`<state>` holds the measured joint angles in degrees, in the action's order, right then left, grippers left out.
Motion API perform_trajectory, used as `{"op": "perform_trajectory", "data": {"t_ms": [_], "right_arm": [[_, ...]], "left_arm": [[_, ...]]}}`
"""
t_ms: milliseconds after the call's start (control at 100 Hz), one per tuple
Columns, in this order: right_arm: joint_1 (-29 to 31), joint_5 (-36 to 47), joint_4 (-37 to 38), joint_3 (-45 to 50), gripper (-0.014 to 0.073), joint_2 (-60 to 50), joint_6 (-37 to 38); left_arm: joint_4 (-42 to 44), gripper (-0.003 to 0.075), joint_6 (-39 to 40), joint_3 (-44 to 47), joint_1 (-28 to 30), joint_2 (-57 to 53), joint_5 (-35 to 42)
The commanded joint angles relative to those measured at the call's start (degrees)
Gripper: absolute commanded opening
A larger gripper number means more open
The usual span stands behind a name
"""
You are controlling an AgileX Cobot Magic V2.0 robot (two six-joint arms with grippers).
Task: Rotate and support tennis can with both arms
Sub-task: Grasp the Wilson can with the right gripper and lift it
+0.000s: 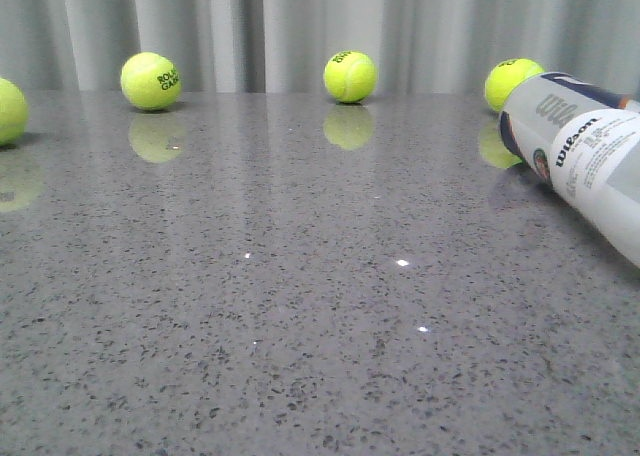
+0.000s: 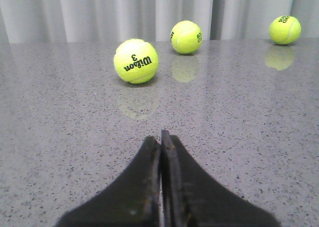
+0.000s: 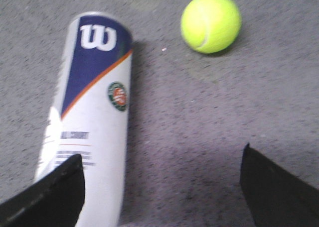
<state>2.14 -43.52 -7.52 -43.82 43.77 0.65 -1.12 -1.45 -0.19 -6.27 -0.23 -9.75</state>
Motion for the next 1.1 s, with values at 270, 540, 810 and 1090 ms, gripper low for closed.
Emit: {"op": "perform_trajectory", "data": {"t_ms": [270, 540, 810, 1090], "right_arm": [[-4.4, -9.3, -11.3, -15.0, 0.0628, 19.4, -0.6], [-4.4, -10.6, -14.2, -20.2, 0.0628, 32.6, -0.6], [-4.4, -11.3, -14.6, -22.1, 0.058, 39.2, -0.6], [-4.4, -12.0, -14.7, -22.1, 0.0365, 39.7, -0.6]], "left_arm": [[-0.2, -0.0021, 0.0, 2.7, 0.1, -2.3, 4.5], [-0.2, -0.0021, 0.0, 2.7, 0.1, -2.3, 4.5], [-0.2, -0.0021, 0.0, 2.7, 0.1, -2.3, 4.5], [-0.2, -0.0021, 0.0, 2.7, 0.1, -2.3, 4.5]]}}
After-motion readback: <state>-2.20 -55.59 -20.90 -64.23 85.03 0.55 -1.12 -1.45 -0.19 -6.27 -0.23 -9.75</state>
